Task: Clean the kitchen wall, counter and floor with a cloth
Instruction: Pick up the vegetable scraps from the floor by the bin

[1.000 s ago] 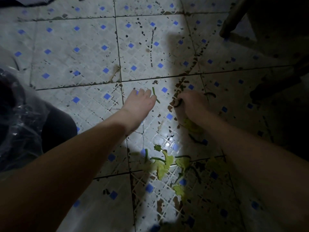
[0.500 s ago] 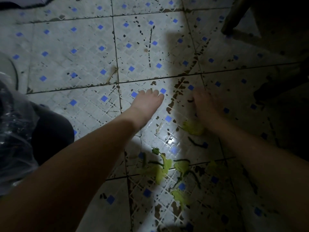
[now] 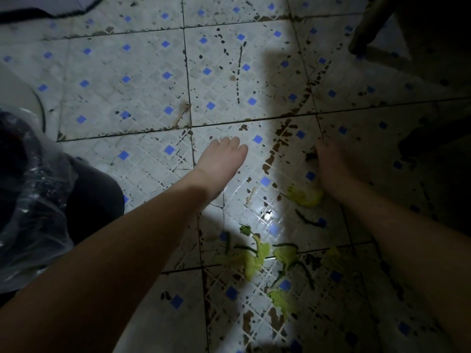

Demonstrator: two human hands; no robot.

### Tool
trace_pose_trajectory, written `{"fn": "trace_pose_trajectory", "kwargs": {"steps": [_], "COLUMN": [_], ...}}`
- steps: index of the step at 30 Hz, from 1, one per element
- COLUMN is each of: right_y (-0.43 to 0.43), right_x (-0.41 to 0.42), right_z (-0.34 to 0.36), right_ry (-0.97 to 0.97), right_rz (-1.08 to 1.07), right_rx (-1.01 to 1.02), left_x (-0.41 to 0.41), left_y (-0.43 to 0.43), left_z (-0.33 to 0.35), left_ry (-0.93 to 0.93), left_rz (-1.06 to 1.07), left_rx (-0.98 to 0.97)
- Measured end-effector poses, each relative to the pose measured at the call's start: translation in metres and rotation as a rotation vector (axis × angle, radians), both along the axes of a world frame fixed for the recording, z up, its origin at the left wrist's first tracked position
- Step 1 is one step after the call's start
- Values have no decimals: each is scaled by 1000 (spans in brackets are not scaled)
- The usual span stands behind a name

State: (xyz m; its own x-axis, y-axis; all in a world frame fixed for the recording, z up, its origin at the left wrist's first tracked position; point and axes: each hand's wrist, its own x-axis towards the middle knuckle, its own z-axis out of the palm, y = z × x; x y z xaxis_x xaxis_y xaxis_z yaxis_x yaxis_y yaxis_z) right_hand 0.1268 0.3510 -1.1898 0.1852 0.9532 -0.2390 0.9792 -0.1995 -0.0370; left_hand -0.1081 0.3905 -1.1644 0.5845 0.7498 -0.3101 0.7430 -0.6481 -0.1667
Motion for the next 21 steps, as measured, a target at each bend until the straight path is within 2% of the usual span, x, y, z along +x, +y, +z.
{"fn": "trace_pose_trajectory", "kwargs": {"steps": [7,13,16,18,21], "right_y": [-13,-35,-49,-58,-69], "right_x": [-15,-31,-33,-33,-29], "right_z": [7,12,15,15,15], "right_ry": [88,376,428,457,510], "right_rz": [51,-104,-114,-109,-103], "right_rx": [90,177,161,162,147], "left_x": [-19,-22,-19,-16,-7], "left_y": [-21,-39,-49,-57,-68], "left_z": [1,3,8,9,11], "left_ry": [-33,-98,-129,-196,-343], "left_rz": [56,105,102,125,267], "left_rx": [4,9,-22,-54,-125]}}
